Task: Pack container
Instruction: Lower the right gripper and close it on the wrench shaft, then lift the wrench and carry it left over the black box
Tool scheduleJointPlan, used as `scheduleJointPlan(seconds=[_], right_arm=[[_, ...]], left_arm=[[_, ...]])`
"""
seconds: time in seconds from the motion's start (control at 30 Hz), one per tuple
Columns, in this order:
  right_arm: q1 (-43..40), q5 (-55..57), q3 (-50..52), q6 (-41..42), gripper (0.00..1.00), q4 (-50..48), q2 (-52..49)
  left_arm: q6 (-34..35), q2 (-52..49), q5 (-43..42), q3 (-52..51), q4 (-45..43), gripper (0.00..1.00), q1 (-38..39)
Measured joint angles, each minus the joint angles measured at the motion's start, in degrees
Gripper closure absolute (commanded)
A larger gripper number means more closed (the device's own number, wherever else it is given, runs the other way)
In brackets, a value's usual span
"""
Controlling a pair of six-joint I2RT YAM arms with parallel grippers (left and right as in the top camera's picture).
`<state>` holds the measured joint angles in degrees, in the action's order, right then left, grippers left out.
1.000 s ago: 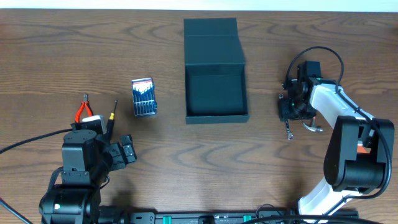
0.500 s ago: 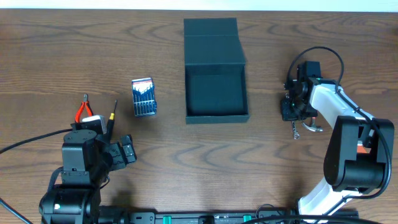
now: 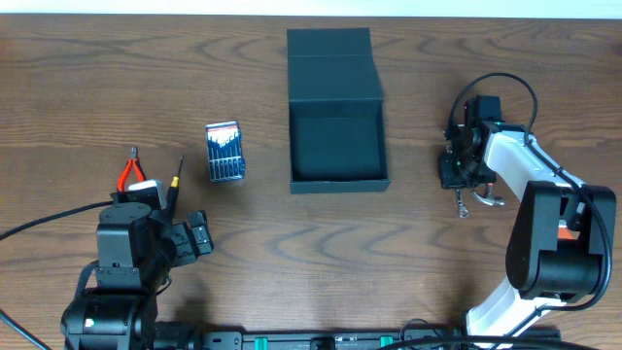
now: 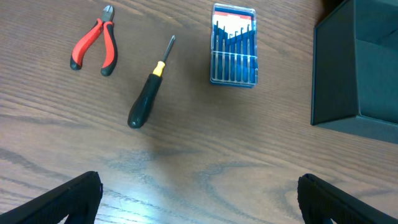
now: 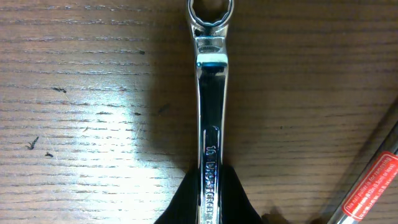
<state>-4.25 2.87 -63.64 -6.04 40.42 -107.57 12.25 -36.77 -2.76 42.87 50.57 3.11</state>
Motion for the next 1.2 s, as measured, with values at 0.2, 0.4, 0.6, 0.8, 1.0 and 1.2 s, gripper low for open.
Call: scheduleJointPlan(seconds=[0.2,0.4,0.6,0.8,1.0,1.2], right_arm=[[-0.02,-0.55,-0.79,0.07,0.99,1.86,-0.07],[-0.02,-2.03,-2.93,0.26,0.99,6.73,-0.17],[-0.02,-2.54,-8.61,0.28,0.99,9.9,0.98],[0.7,-2.91,-11.47,-0.04,0.99,12.63,3.67],[5.97,-2.86,-17.84,-1.25,0.99,17.92,4.87],[15.32,-3.17,-29.68,-6.25,0.99,24.26,5.6]], left_arm=[[-0.02,0.0,0.0,0.0,0.0,0.02,0.0],[-0.02,0.0,0.0,0.0,0.0,0.01,0.0],[-0.02,0.0,0.0,0.0,0.02,0.01,0.0],[0.0,0.0,0.0,0.0,0.0,0.01,0.0],[-0.02,0.0,0.0,0.0,0.0,0.01,0.0],[-0.02,0.0,0.0,0.0,0.0,0.01,0.0]])
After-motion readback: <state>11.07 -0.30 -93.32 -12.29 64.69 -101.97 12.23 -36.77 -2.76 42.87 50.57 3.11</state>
